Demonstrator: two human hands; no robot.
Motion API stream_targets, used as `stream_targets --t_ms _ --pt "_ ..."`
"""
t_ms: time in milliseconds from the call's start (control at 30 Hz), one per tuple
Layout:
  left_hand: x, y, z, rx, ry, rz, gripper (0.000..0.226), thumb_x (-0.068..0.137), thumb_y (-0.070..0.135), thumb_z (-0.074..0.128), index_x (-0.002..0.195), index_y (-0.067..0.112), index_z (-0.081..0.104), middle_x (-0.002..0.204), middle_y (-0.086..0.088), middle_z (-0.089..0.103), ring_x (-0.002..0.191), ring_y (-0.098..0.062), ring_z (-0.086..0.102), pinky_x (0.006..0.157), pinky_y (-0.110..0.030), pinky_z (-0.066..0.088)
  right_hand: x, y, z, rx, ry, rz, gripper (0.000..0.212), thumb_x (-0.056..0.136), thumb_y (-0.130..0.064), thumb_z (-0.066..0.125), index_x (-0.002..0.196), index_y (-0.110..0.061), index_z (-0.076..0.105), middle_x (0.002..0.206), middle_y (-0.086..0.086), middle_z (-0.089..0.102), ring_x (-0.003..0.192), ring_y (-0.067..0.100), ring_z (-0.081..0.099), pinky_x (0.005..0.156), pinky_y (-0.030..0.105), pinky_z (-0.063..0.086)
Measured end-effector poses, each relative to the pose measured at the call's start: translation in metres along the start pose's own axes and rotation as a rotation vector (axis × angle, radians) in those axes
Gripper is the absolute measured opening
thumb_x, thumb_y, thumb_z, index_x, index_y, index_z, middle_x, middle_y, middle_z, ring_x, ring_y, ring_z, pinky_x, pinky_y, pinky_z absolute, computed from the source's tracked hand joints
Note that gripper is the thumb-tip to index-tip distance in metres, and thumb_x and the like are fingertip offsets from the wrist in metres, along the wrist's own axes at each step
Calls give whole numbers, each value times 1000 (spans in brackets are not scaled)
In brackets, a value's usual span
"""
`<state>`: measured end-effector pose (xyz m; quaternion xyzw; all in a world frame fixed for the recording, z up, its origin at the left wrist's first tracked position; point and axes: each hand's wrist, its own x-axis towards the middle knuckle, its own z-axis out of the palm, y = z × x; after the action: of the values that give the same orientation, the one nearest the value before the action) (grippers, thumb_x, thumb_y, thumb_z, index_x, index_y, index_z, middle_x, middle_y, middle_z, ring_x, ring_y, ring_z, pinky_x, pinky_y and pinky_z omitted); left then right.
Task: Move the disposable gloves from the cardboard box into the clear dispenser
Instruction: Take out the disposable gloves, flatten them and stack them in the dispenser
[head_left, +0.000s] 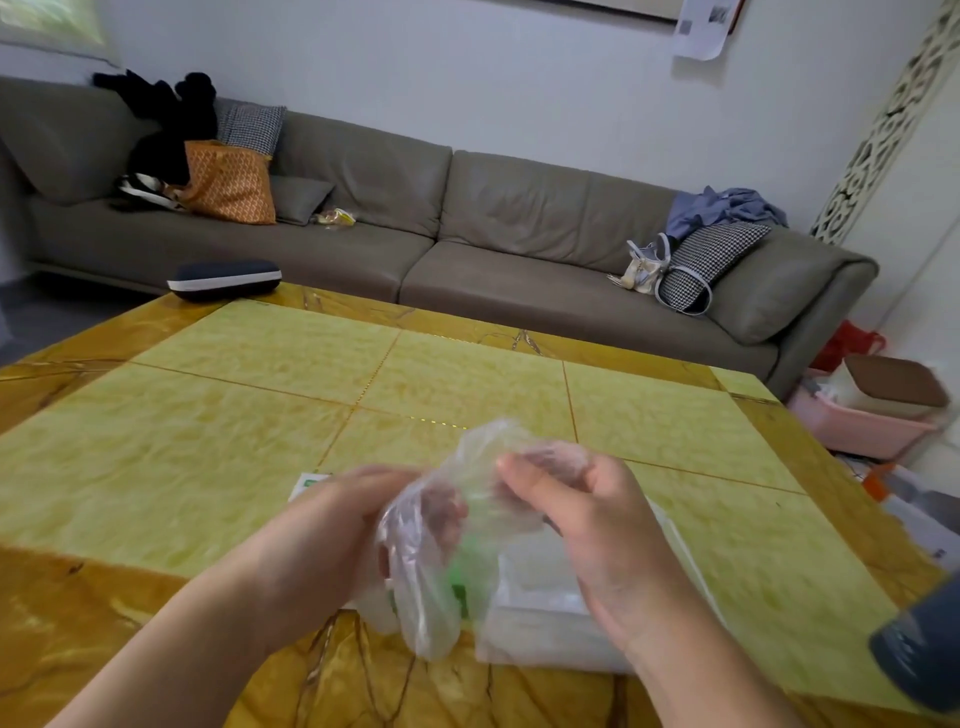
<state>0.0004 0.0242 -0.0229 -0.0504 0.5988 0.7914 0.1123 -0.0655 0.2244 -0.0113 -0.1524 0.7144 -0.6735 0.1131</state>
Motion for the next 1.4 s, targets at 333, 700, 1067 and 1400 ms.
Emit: stream_targets --t_ms 333,700,1067,1400 --pt "-2 2 16 396 245 159 20 93 25 73 106 10 75 92 -10 80 88 -27 77 87 -43 62 -4 2 -2 -103 104 16 12 96 -18 75 90 -9 70 55 6 60 38 18 45 39 24 35" --pt "-2 7 -5 244 281 82 27 99 20 60 108 -2 73 93 -19 78 84 -33 76 72 -37 62 -5 -2 -21 -135 144 104 6 97 -12 72 94 -6 74 77 6 76 48 13 46 40 25 37" --pt "0 14 17 643 96 151 12 94 7 69 103 9 76 87 -9 80 75 -28 75 65 -38 59 -2 -14 -45 -397 -141 15 5 91 -9 80 94 -6 77 76 11 77 65 25 72 59 39 54" --pt "9 14 8 626 726 464 9 100 22 63 102 25 71 86 6 77 84 -15 73 74 -35 57 13 8 -100 -324 242 49 10 97 -3 72 87 -4 75 72 14 73 52 20 62 50 32 50"
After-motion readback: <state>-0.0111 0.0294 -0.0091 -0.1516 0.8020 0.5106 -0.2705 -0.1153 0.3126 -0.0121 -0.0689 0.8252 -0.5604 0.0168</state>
